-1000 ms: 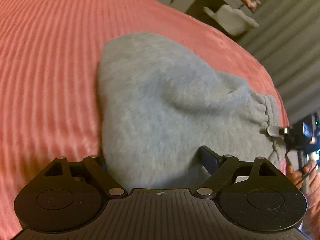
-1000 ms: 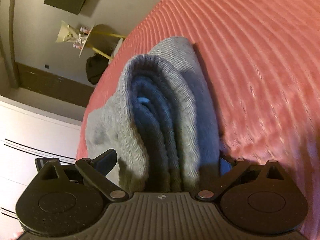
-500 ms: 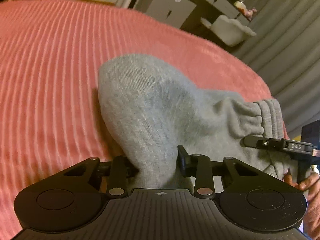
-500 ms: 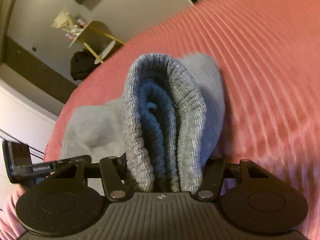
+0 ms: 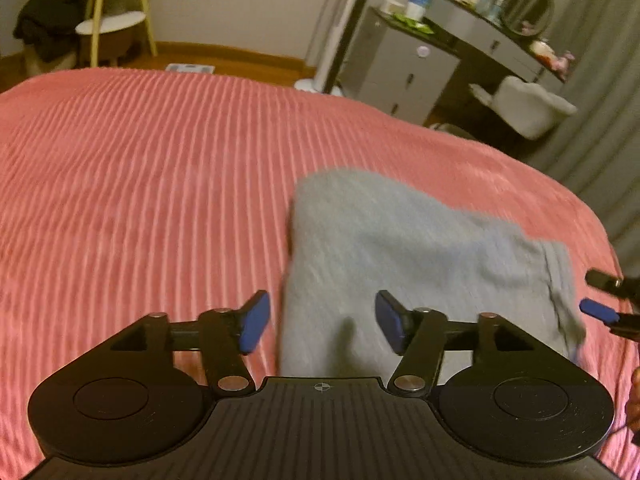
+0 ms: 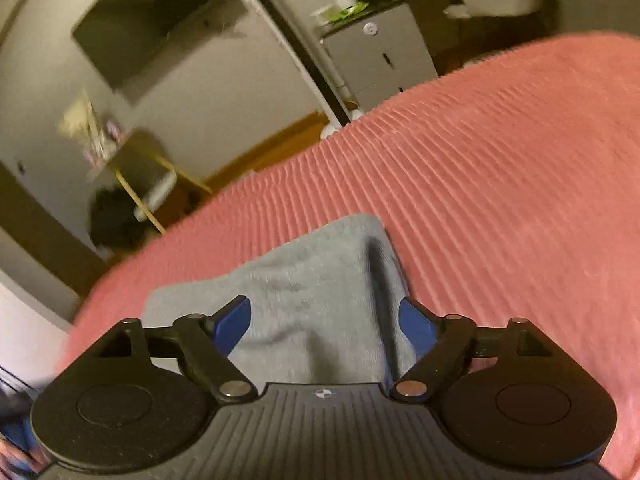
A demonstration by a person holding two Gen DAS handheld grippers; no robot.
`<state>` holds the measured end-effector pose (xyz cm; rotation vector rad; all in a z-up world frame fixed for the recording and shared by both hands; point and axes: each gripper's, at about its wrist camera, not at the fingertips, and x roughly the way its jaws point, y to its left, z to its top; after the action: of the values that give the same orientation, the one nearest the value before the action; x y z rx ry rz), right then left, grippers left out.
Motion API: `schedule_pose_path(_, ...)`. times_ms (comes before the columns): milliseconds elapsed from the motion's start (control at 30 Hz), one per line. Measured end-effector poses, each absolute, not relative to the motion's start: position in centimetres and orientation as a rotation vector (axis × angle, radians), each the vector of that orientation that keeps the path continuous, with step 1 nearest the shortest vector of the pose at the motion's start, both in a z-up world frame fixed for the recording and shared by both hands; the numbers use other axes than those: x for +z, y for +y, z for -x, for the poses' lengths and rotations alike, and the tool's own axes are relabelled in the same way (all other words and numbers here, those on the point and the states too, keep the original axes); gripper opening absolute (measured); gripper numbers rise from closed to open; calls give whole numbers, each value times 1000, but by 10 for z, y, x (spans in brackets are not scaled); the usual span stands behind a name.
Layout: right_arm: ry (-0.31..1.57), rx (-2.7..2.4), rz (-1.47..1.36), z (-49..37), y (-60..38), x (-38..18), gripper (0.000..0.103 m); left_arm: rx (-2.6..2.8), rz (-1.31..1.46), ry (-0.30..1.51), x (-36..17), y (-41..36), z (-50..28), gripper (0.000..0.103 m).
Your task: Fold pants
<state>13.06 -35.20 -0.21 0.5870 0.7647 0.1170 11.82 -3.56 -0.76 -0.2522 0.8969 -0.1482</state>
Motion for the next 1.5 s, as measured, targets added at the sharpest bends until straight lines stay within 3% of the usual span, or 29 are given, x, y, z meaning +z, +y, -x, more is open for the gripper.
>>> schedule_pose_path(200, 720, 123, -766, -67, -363, -28, 82, -106, 287, 957, -34, -55, -64, 68)
schedule_pose_path(333, 662, 99, -688, -58, -342, -19, 68, -69, 266, 979, -45, -61, -49, 72)
schedule_pose_path(500, 610, 207, -665, -67, -321, -7, 66, -41, 254, 991, -39, -58, -34, 71)
schedule_pose_path(700, 738, 188, -710, -76, -322, -52, 61, -27, 259, 929, -23, -56, -21, 72)
schedule_pose_path(767, 760, 211, -698, -65, -319, -61, 62, -7, 259, 911, -18, -57, -23, 73)
schedule_pose_path(800, 779, 192, -669, -60, -314, -65, 68, 6, 268, 905, -15, -57, -28, 73)
schedule_pose_path(967, 755, 153, -672, -46, -319, -66, 70, 53, 320, 860, -11, -68, -46, 78)
schedule_pose_path(1133, 773, 130, -647, -45, -318, -72, 72, 86, 263, 914, -35, -90, -69, 79)
schedule_pose_path(1267, 778, 136, -625, -46, -311, -74, 75, 113, 205, 919, -48, -95, -69, 86)
schedule_pose_path(1500, 789, 155, -573, -50, -301, -71, 84, 89, 100, 895, -37, -100, -45, 85)
